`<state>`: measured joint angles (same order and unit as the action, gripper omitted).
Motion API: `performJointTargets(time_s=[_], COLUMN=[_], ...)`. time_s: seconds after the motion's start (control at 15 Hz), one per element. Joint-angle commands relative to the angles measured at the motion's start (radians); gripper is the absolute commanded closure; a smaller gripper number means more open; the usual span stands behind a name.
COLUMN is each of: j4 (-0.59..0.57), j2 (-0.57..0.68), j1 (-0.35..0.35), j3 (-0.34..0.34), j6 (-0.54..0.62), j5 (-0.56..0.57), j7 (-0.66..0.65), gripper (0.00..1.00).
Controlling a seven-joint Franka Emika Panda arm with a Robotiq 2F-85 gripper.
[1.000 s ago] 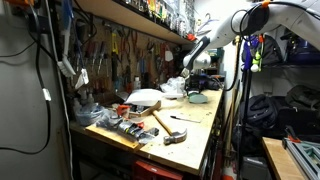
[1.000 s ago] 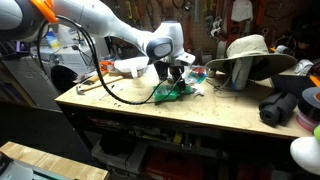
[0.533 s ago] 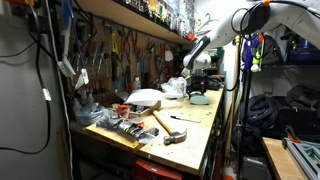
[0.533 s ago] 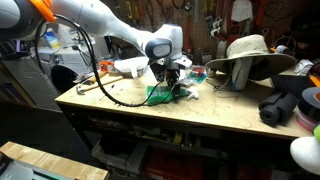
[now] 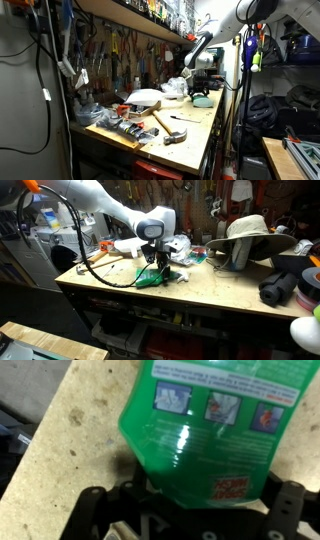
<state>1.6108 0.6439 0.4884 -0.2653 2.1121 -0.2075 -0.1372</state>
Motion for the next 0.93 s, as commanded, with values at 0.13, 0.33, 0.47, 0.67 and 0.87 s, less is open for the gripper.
performJointTargets(time_s=[0.13,0.33,0.47,0.67,0.87], j4=[0.182,0.201,0.196,0.162,0.142], j2=[-0.112,-0.125,-0.124,-0.104,-0.098], j1=[-0.052,-0.060,-0.056,-0.044,-0.038], j3=[-0.012,-0.022,-0.029,-0.038,-0.044], j6=[0.032,0.042,0.046,0.037,0.032], j5=[0.008,0.004,0.002,-0.008,-0.013], j7=[-0.009,-0.028,-0.039,-0.057,-0.063], gripper=[0.00,0.00,0.00,0.00,0.00])
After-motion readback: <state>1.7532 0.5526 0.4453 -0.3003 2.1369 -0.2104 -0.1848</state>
